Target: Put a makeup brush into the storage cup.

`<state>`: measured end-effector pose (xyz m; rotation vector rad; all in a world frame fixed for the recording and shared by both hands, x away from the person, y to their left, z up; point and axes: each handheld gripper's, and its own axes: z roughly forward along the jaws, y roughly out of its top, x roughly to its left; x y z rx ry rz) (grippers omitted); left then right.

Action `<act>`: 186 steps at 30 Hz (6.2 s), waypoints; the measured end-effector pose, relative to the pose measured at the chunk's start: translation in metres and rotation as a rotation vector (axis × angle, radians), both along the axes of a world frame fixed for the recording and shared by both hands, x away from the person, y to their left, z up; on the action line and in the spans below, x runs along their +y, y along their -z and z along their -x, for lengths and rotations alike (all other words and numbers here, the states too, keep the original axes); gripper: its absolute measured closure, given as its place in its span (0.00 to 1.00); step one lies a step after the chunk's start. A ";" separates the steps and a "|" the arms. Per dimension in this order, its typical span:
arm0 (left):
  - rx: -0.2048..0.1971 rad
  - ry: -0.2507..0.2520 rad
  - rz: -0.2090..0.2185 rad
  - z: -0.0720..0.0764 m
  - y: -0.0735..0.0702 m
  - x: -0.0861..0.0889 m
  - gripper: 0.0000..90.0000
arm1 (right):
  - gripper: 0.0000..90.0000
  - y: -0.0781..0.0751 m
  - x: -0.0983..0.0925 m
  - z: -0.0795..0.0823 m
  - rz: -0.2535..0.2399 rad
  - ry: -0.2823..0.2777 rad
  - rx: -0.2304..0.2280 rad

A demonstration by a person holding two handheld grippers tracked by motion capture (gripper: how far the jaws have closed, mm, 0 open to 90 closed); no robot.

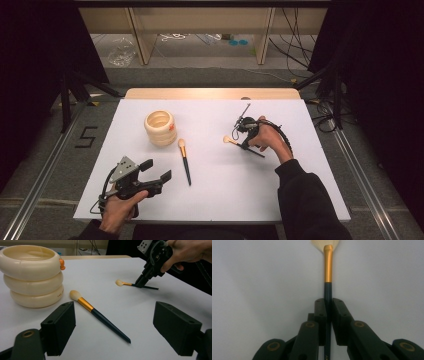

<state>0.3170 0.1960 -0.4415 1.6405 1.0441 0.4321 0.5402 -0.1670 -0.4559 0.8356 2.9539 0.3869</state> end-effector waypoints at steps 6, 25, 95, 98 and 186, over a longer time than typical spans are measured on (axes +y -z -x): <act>0.001 0.003 -0.003 0.000 0.000 0.000 0.20 | 0.92 -0.001 0.006 -0.001 0.039 -0.002 0.014; -0.001 0.000 0.003 0.000 -0.001 0.000 0.20 | 0.92 -0.003 0.012 -0.003 0.079 -0.041 -0.004; -0.041 0.123 0.052 -0.051 -0.009 -0.054 0.28 | 0.92 -0.078 0.068 0.081 -0.940 -0.154 -0.185; -0.041 0.116 0.056 -0.052 -0.009 -0.057 0.30 | 0.92 -0.077 0.073 0.084 -0.953 -0.168 -0.172; -0.068 0.102 0.043 -0.063 -0.009 -0.036 0.93 | 0.49 -0.081 0.065 0.106 -0.898 -0.077 -0.308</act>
